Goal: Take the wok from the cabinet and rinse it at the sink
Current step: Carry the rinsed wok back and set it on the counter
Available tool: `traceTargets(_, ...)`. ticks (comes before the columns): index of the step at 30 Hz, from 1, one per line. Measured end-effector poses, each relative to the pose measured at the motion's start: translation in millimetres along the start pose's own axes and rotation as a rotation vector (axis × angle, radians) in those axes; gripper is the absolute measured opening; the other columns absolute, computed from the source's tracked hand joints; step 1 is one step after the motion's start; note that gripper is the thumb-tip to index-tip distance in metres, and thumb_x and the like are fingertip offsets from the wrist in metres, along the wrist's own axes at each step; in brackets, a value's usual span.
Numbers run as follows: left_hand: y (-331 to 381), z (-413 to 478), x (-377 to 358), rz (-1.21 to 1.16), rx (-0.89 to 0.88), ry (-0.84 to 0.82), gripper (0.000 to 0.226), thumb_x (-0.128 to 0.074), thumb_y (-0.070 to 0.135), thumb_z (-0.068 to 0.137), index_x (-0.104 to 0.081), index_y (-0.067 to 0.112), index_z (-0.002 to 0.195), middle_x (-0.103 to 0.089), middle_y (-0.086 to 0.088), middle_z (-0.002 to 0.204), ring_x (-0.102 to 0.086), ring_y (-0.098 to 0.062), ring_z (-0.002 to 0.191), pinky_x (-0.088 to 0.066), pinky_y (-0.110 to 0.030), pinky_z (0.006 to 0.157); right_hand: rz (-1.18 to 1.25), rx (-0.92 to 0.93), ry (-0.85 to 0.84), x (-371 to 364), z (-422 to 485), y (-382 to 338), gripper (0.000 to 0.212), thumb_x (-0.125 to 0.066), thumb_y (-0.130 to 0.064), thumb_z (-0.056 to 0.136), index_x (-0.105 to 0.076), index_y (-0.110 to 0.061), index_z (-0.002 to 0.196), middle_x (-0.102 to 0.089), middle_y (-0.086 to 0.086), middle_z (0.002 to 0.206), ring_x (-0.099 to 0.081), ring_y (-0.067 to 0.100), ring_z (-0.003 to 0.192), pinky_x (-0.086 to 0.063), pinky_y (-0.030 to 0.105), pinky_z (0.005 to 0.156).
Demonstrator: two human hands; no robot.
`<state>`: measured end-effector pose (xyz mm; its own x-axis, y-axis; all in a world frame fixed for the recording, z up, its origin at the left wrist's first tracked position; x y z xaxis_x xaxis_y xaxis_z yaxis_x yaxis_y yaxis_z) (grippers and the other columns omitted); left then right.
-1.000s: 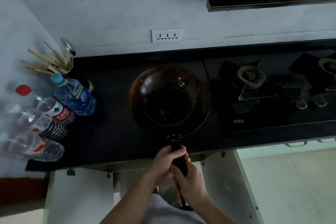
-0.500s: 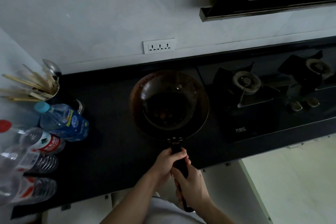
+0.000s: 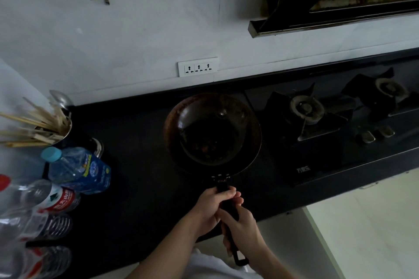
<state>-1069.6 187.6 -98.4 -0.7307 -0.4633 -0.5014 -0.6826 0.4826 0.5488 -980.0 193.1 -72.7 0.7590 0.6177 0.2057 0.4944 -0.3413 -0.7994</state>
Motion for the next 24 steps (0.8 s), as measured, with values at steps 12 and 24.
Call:
traceTargets(12, -9, -15, 19, 0.348, 0.043, 0.254, 0.058, -0.070, 0.045, 0.085, -0.053, 0.008, 0.127, -0.063, -0.009, 0.118, -0.066, -0.021, 0.102, -0.058, -0.031, 0.077, -0.044, -0.043, -0.090, 7, 3, 3, 0.026, -0.069, -0.038, 0.083, -0.069, -0.016, 0.096, -0.075, 0.007, 0.085, -0.074, 0.026, 0.074, -0.061, 0.044, 0.069)
traceTargets(24, 84, -84, 6, 1.426, -0.466, 0.876, 0.084, -0.055, 0.068, 0.082, -0.023, 0.028, 0.148, -0.032, 0.005, 0.151, -0.031, -0.018, 0.139, -0.039, -0.036, 0.108, -1.036, 0.522, 0.088, 42, 14, -80, 0.051, -0.046, -0.065, 0.089, -0.051, -0.029, 0.125, -0.057, -0.010, 0.118, -0.057, 0.012, 0.112, -0.046, 0.029, 0.094)
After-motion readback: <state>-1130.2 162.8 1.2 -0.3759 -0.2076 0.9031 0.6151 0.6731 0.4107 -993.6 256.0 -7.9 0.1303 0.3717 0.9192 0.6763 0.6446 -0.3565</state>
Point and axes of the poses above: each hand's wrist, its own z-axis towards the middle knuckle, its own x-axis out of the back of the hand, y = z × x, the point moved 9 cm from there along z, towards the middle knuckle
